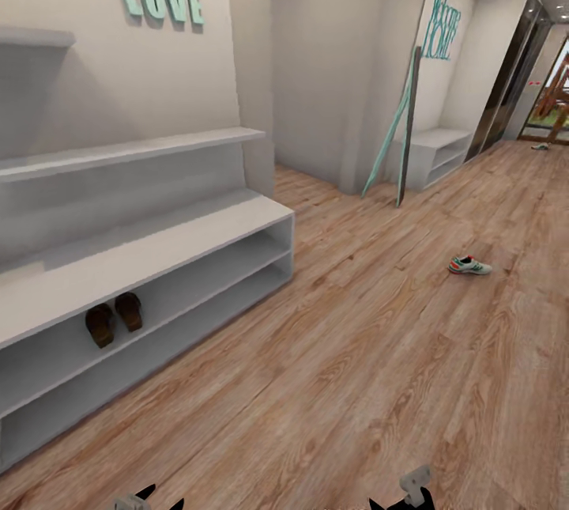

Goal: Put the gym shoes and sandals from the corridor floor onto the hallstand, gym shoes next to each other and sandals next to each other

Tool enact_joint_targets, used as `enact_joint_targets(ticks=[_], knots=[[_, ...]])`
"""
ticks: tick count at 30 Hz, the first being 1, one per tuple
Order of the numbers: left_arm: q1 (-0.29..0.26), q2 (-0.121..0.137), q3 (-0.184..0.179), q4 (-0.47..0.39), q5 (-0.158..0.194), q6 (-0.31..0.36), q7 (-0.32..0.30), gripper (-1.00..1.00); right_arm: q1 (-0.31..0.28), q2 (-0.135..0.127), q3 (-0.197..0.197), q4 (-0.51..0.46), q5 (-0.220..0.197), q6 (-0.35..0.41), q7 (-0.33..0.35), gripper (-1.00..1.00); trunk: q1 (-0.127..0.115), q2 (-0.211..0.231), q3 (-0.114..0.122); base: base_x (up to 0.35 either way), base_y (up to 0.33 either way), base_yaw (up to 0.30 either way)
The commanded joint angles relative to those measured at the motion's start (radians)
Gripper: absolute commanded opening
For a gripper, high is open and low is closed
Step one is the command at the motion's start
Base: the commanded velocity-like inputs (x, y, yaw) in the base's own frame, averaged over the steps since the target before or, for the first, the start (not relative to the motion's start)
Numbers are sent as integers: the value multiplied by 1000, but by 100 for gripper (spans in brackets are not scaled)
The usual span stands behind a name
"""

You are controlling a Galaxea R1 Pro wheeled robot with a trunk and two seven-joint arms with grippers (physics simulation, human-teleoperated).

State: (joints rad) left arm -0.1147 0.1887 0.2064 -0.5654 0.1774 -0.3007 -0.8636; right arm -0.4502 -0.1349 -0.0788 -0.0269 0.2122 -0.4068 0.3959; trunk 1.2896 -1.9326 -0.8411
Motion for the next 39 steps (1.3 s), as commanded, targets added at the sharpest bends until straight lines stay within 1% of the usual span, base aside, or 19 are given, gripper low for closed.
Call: enact_joint_targets(ticks=[1,39], knots=[[0,0,1,1,4,-1,-5,100,-1,0,-9,1,9,-3,3,100,0,0,-1,0,0,-296],[0,0,4,1,5,-3,-4,100,-1,0,-9,1,9,-3,2,100,0,0,-1,0,0,-296]])
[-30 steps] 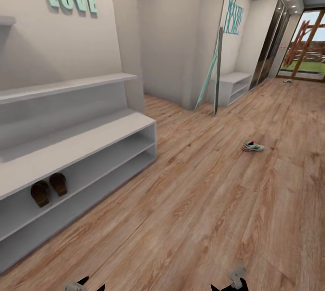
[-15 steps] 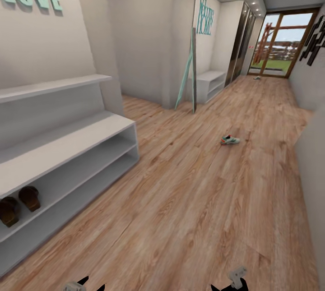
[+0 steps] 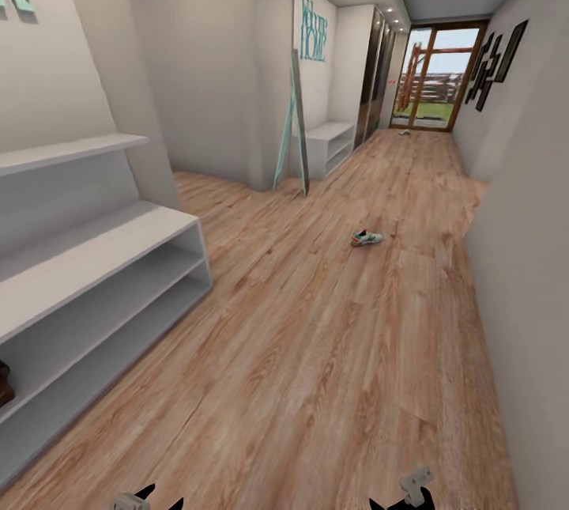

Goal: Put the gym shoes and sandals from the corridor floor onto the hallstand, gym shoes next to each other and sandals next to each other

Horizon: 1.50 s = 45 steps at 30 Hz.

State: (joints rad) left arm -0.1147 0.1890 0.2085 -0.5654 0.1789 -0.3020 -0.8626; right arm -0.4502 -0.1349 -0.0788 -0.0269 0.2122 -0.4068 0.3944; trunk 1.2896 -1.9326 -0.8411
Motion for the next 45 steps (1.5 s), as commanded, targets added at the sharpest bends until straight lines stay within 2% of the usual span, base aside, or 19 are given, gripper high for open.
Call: enact_joint_targets(ticks=[1,11,27,45], knots=[[0,0,2,1,4,-1,-5,100,-1,0,-9,1,9,-3,3,100,0,0,-1,0,0,-296],[0,0,2,1,4,-2,-5,100,-1,0,-9,1,9,-3,3,100,0,0,-1,25,0,-296],[0,0,2,1,4,-1,-1,100,-1,1,-9,1,9,-3,3,100,0,0,-1,305,0,-280],[0,0,2,5,4,-2,0,100,-1,-1,-10,1,7,-3,4,100,0,0,-1,334,0,-45]])
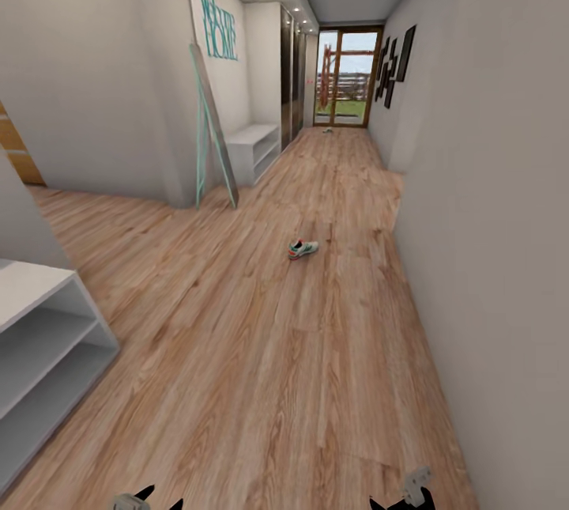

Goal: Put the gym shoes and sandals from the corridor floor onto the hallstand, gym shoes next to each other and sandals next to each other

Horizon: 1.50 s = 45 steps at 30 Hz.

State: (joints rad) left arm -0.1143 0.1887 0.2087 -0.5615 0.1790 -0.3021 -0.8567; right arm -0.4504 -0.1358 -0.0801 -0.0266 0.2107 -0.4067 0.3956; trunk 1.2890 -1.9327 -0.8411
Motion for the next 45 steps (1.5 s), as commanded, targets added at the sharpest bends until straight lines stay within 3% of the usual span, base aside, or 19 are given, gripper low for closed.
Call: enact_joint_targets(ticks=[1,45], knots=[[-1,0,1,6,4,-1,-5,100,-1,0,-9,0,9,-3,3,100,0,0,-1,335,0,-2],[-1,1,6,18,5,-2,-5,100,-1,1,-7,0,10,-3,2,100,0,0,-1,335,0,0]])
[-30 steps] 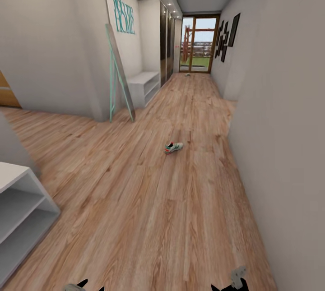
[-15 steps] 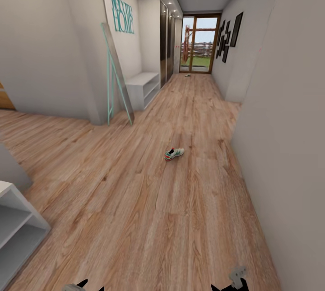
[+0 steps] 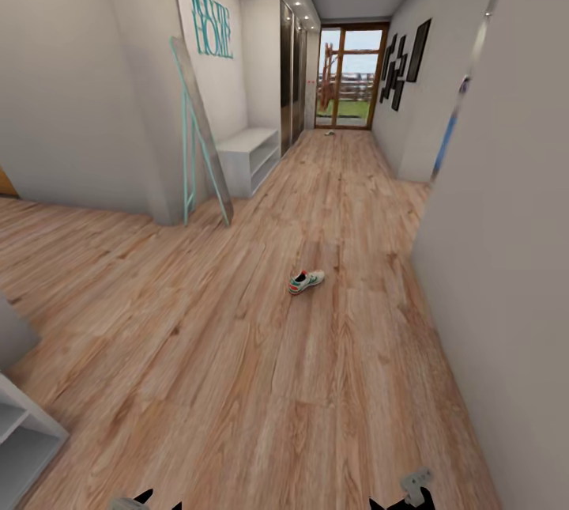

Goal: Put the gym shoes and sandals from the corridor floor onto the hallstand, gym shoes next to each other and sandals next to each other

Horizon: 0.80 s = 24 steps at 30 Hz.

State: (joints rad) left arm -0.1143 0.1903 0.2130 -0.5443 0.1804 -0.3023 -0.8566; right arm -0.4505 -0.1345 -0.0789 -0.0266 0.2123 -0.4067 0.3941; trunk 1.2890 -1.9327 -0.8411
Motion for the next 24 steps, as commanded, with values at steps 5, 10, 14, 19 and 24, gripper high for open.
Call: enact_joint_targets(ticks=[5,10,14,19,24], knots=[[-1,0,2,1,4,-1,-5,100,-1,0,-9,0,9,-3,3,100,0,0,-1,335,0,0],[-1,0,3,1,4,-1,-5,100,-1,1,-9,1,9,-3,4,100,0,0,-1,335,46,0],[-1,0,3,1,4,-1,-5,100,-1,1,-9,1,9,-3,4,100,0,0,-1,334,101,0],[-1,0,3,1,4,-1,-5,100,-1,1,-9,1,9,-3,5,100,0,0,-1,333,126,0],[-1,0,3,1,5,-1,-5,100,-1,5,-9,1,9,-3,5,100,0,0,-1,332,130,0]])
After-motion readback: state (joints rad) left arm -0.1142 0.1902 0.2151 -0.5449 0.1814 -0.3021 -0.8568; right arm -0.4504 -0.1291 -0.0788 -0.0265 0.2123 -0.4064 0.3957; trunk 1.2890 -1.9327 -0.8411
